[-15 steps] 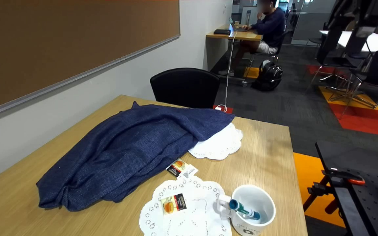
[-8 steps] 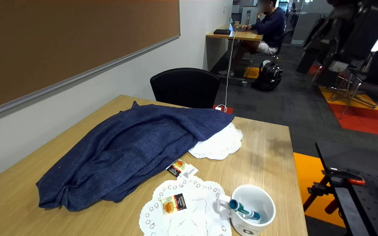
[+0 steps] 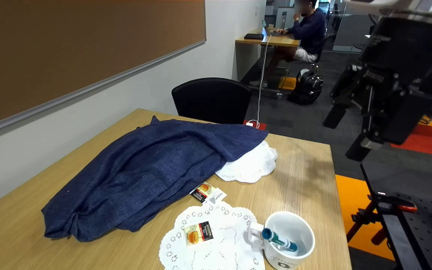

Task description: Remove the marker out of the cup and put it on the table

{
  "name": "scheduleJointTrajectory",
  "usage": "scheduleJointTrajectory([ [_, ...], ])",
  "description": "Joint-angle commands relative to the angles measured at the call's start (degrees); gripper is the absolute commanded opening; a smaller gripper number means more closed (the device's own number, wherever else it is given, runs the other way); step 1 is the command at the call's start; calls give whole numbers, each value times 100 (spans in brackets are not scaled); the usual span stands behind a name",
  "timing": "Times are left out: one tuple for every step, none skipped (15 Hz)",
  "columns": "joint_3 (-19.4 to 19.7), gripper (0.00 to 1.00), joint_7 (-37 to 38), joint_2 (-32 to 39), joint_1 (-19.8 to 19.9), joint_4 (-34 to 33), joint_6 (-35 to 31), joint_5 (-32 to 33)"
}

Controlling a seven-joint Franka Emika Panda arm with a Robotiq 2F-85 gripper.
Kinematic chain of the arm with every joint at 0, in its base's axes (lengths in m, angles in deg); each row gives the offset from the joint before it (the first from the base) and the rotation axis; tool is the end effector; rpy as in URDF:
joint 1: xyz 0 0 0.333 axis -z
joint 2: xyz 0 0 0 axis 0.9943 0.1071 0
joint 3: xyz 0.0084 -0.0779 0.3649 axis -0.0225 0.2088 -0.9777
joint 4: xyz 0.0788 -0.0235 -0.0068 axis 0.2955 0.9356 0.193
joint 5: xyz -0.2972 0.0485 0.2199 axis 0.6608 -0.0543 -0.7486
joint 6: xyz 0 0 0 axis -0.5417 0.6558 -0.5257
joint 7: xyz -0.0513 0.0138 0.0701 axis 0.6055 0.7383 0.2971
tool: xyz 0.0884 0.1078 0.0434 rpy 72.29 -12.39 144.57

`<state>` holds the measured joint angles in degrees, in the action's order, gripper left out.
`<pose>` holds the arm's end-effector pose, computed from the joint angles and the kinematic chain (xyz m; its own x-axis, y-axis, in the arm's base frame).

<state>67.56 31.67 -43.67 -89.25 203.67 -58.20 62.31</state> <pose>0.3330 0.0302 0.4195 0.9516 0.1902 0.2414 0.2095 -0.9762 -0.0566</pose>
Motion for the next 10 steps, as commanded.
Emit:
scheduleJointTrajectory([
  [-206, 100, 163, 315, -196, 30, -107, 102],
  [-282, 100, 181, 362, -203, 47, -48, 180],
  [-120, 100, 39, 205, -196, 49, 0, 83],
  [-167, 100, 39, 275, -221, 49, 0, 99],
  [-197, 100, 40, 324, -232, 49, -1, 107],
  [-209, 100, 40, 350, -237, 49, -1, 112],
  [-210, 100, 39, 358, -236, 49, -1, 117],
  [-210, 100, 39, 358, -236, 49, -1, 121],
  [-210, 100, 39, 358, -236, 49, -1, 124],
  [-210, 100, 39, 358, -236, 49, -1, 127],
])
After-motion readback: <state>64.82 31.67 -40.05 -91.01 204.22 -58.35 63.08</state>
